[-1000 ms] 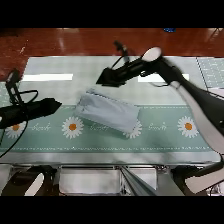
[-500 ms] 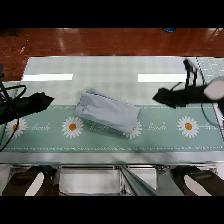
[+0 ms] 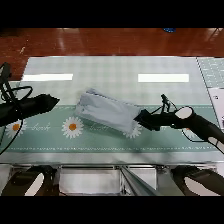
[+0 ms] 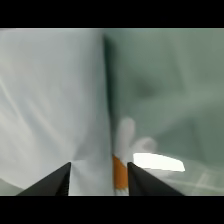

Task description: Fold the shirts.

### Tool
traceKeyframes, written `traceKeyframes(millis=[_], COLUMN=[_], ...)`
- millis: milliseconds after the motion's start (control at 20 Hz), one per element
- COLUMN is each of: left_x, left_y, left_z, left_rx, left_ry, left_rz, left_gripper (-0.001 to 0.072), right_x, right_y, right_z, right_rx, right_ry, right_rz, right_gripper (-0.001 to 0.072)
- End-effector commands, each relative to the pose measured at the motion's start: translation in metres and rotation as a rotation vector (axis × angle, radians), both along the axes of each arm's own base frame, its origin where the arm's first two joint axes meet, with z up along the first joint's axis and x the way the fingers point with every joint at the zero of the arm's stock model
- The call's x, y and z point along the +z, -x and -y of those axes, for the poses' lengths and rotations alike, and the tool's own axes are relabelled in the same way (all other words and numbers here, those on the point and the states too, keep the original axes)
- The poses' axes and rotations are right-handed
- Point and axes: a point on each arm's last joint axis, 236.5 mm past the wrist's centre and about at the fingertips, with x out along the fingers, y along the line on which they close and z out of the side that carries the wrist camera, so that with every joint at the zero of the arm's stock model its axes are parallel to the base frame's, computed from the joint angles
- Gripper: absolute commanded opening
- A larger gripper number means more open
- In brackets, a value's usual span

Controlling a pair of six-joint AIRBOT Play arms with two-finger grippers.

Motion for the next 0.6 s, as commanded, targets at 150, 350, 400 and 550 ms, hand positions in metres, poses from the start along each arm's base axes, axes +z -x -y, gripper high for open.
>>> traceKeyframes(millis=[150, 350, 400, 550], left_x=[0.0, -0.001, -0.002, -0.002], left_y=[0.001, 0.002, 0.003, 0.003], left_z=[0.002, 0.002, 0.002, 0.002], left_rx=[-0.006, -0.008, -0.011, -0.012], left_ry=[0.001, 0.001, 0.0, 0.0], left_rz=[-0.004, -0.008, -0.012, -0.013], left_gripper=[0.0023, 0.0023, 0.0023, 0.0024], right_x=[-0.006, 0.031, 0.05, 0.115], right_y=[-0.01, -0.035, -0.048, -0.09], right_z=[-0.065, -0.106, -0.113, -0.119], right_rx=[0.111, 0.276, 0.304, 0.384], right_ry=[-0.154, -0.186, -0.196, -0.162], right_rz=[-0.054, 0.112, 0.166, 0.333], right_gripper=[0.0406, 0.002, 0.002, 0.0019])
